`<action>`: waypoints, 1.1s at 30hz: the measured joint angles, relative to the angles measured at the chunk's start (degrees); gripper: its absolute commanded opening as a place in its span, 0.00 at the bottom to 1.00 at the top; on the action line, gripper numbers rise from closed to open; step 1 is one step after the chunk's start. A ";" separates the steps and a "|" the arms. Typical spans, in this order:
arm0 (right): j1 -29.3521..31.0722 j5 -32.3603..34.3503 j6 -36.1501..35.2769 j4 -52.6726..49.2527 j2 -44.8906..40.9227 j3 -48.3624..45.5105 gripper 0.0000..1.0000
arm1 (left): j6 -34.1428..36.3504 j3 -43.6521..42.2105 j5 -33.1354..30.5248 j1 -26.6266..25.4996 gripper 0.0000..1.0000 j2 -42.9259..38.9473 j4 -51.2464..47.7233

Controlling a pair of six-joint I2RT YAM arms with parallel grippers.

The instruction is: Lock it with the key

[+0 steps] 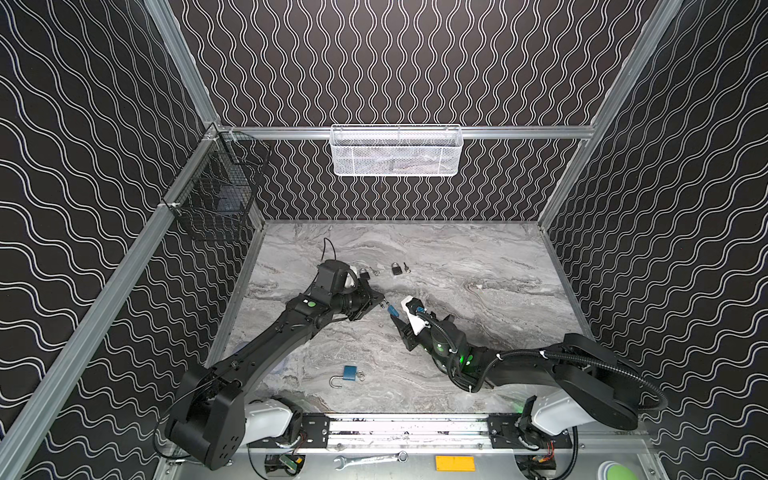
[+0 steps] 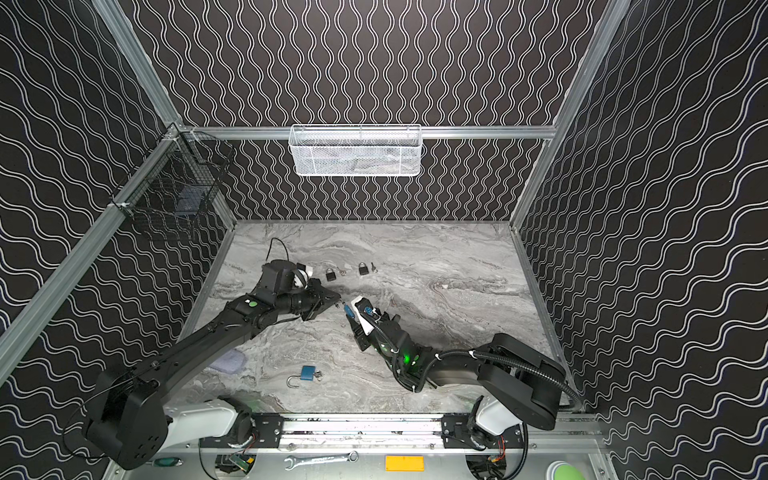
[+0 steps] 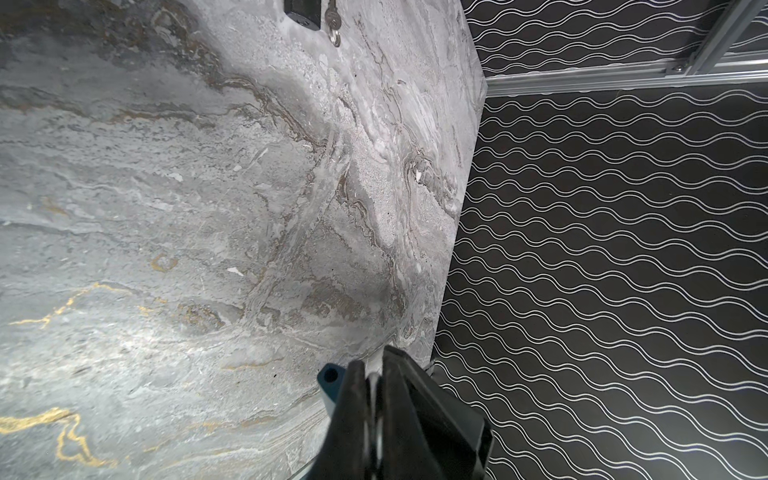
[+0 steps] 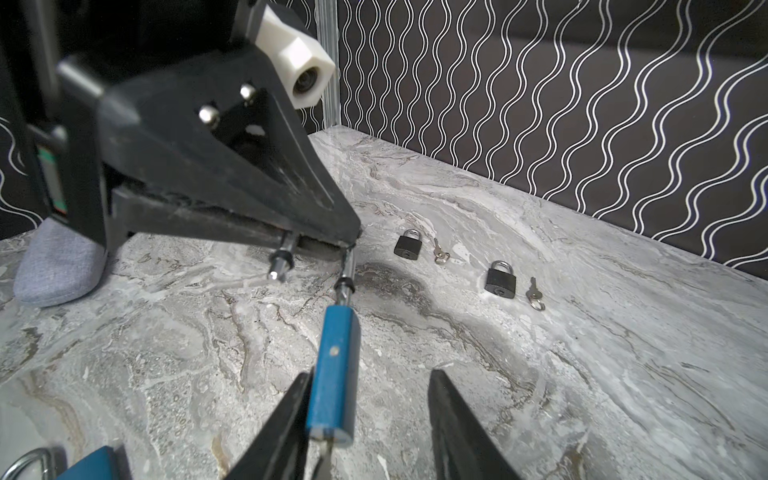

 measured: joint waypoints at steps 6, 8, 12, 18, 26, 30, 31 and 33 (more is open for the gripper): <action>-0.02 -0.39 0.48 0.31 0.83 0.61 0.38 | -0.15 -0.11 0.02 0.00 0.00 -0.15 0.22; -0.02 -0.39 0.57 0.44 0.87 0.81 0.34 | -0.15 -0.28 0.11 0.00 0.00 -0.13 0.70; -0.17 -1.07 1.44 0.48 0.87 0.81 0.23 | -0.22 -0.39 0.37 0.00 0.00 -0.09 1.16; -1.11 -3.50 2.49 0.42 0.90 1.01 0.11 | -1.25 -1.09 0.39 0.02 0.00 -0.11 2.84; -6.19 -13.03 8.26 -5.29 -3.32 2.16 0.01 | -0.55 -2.05 1.92 0.44 0.00 0.24 8.28; -11.47 -23.43 14.29 -7.52 -6.16 2.21 0.00 | 0.70 -4.09 3.17 0.39 0.00 -0.09 14.53; -12.74 -26.21 16.02 -8.11 -6.78 2.32 0.00 | 1.44 -4.57 3.65 0.37 0.00 -0.11 16.13; -14.62 -30.32 19.06 -9.86 -7.56 3.23 0.00 | 2.49 -5.29 4.15 0.35 0.00 -0.09 18.73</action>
